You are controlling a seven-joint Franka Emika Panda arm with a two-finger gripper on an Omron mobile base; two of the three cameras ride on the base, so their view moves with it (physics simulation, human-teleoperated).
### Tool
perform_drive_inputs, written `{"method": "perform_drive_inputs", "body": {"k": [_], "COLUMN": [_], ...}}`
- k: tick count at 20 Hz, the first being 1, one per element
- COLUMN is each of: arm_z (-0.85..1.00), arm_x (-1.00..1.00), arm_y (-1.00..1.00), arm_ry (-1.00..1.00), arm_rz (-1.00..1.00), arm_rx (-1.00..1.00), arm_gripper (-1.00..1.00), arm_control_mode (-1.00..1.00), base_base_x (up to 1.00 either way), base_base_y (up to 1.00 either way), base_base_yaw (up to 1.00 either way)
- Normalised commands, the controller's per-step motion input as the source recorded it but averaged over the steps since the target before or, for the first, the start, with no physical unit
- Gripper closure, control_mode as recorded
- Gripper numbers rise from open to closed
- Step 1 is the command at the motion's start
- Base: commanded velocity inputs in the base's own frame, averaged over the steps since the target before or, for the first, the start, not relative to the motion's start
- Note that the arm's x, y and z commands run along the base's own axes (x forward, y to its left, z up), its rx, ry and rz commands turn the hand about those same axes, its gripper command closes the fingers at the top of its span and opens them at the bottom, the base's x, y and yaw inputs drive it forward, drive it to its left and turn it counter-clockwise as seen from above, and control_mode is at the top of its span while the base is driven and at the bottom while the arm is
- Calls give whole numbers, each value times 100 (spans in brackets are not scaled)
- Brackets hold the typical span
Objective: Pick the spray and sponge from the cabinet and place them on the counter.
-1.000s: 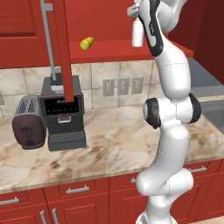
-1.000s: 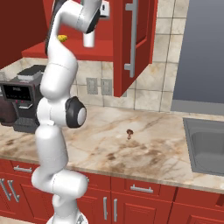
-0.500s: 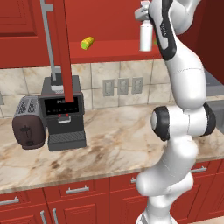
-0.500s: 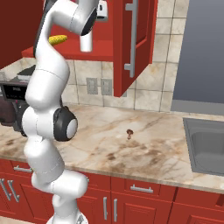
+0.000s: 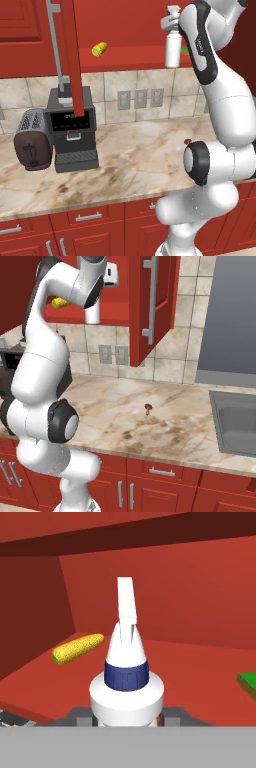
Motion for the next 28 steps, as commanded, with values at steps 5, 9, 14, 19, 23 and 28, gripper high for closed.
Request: {"method": "perform_drive_inputs", "body": {"k": [5,9,14,19,23,28], "arm_z": [0,0,-32,-57,-38,-24], "arm_x": [-77,-82,-67,-28,-2,-3], "arm_y": [0,0,0,3,12,10], "arm_ry": [0,0,-10,-24,-27,-25], "arm_rz": [0,0,0,1,0,1], "arm_rx": [0,0,0,1,4,4], "arm_gripper": [100,100,100,100,100,100], "arm_control_mode": [-100,-100,-100,-100,-100,-100], "base_base_x": [0,0,0,0,0,0], "base_base_y": [0,0,0,0,0,0], "base_base_yaw": [0,0,0,0,0,0]}}
